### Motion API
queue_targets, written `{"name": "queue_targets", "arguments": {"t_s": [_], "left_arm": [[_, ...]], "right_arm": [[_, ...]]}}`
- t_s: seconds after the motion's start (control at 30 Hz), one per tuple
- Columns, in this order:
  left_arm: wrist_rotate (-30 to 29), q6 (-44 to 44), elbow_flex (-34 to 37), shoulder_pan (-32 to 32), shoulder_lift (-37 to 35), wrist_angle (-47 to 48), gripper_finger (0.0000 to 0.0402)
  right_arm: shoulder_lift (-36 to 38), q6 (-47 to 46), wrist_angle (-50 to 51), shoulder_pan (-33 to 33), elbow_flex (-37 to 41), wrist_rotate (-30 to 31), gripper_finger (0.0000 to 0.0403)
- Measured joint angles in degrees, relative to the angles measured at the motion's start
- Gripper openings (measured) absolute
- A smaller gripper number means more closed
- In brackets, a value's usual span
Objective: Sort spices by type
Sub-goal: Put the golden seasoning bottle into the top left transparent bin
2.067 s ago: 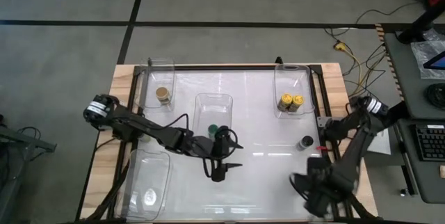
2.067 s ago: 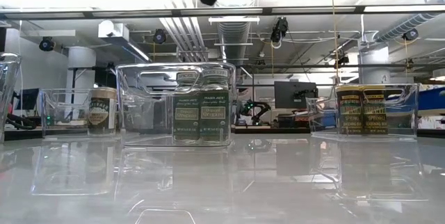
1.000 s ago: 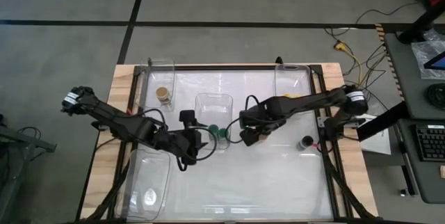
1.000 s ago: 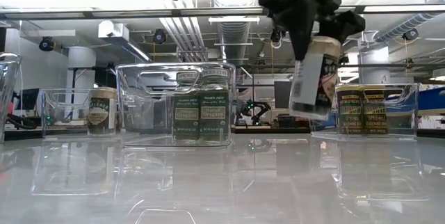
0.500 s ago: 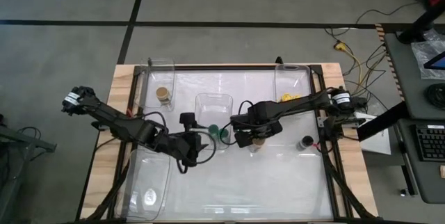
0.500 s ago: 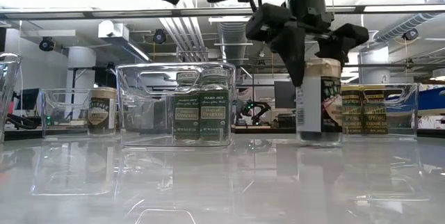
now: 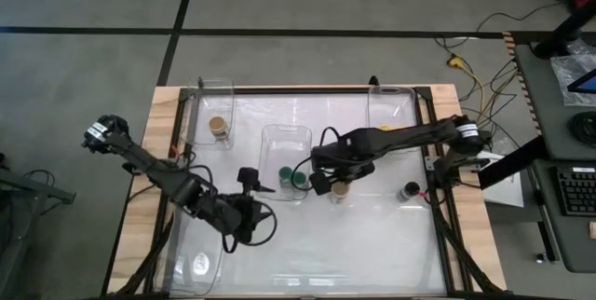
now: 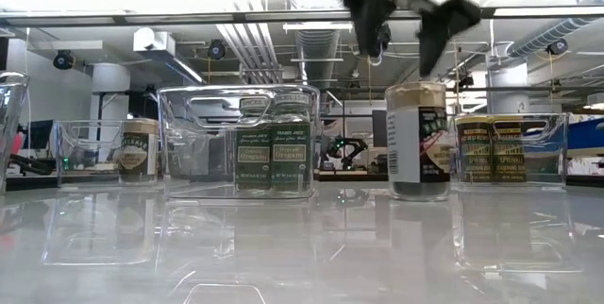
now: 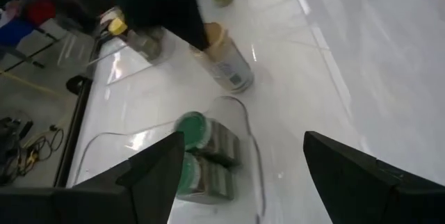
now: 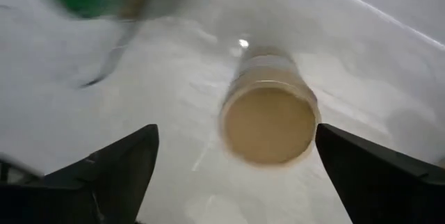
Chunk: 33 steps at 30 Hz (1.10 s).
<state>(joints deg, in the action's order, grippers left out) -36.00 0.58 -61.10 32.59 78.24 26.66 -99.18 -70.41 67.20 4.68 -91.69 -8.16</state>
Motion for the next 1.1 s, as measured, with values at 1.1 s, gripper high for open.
{"name": "queue_targets", "arguments": {"t_s": [1.1], "left_arm": [[-1.0, -2.6, 0.4, -2.7, 0.3, -21.3, 0.0278]], "right_arm": [[9.2, 30.6, -10.2, 19.4, 29.6, 48.1, 0.0379]]}}
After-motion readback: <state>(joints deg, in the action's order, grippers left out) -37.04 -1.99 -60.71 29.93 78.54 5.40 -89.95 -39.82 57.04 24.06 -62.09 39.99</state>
